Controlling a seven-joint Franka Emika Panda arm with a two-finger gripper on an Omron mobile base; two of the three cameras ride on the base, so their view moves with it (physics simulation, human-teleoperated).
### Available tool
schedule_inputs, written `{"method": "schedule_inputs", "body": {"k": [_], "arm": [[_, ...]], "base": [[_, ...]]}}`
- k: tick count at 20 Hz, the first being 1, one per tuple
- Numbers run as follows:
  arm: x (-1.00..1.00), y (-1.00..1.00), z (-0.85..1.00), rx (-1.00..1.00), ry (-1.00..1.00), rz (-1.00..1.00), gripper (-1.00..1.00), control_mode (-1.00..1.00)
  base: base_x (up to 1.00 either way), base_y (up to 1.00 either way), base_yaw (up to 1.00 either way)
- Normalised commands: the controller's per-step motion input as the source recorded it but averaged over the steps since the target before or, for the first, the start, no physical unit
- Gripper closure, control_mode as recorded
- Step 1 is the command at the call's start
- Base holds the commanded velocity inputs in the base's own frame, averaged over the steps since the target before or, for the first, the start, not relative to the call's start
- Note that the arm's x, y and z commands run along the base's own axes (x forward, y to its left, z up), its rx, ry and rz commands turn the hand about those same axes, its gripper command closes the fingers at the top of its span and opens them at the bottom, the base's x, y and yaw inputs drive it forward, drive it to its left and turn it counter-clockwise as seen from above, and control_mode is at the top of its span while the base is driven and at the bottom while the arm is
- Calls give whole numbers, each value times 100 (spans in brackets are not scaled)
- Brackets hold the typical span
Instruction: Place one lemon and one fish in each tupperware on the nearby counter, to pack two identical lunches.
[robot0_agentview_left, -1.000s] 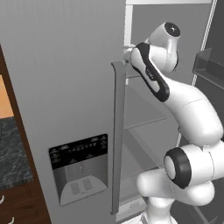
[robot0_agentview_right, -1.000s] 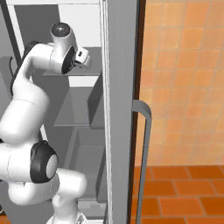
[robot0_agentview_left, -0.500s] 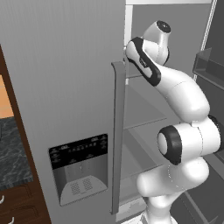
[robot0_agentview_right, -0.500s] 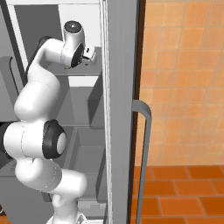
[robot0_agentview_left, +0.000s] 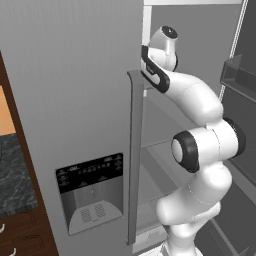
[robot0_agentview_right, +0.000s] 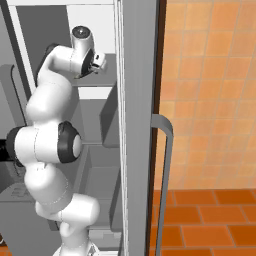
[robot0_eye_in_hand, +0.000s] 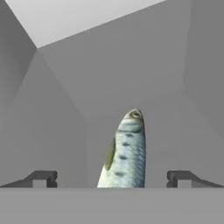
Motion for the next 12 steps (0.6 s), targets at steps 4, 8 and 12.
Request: {"method": "schedule_inputs", "body": {"k": [4, 8, 12], "arm": [[32, 15, -19, -4, 7, 0, -100, -100], [-44, -10, -24, -2, -1, 0, -100, -100], [-38, -2, -28, -1, -6, 0, -100, -100]], "base": [[0, 0, 0], [0, 0, 0], [0, 0, 0]]}}
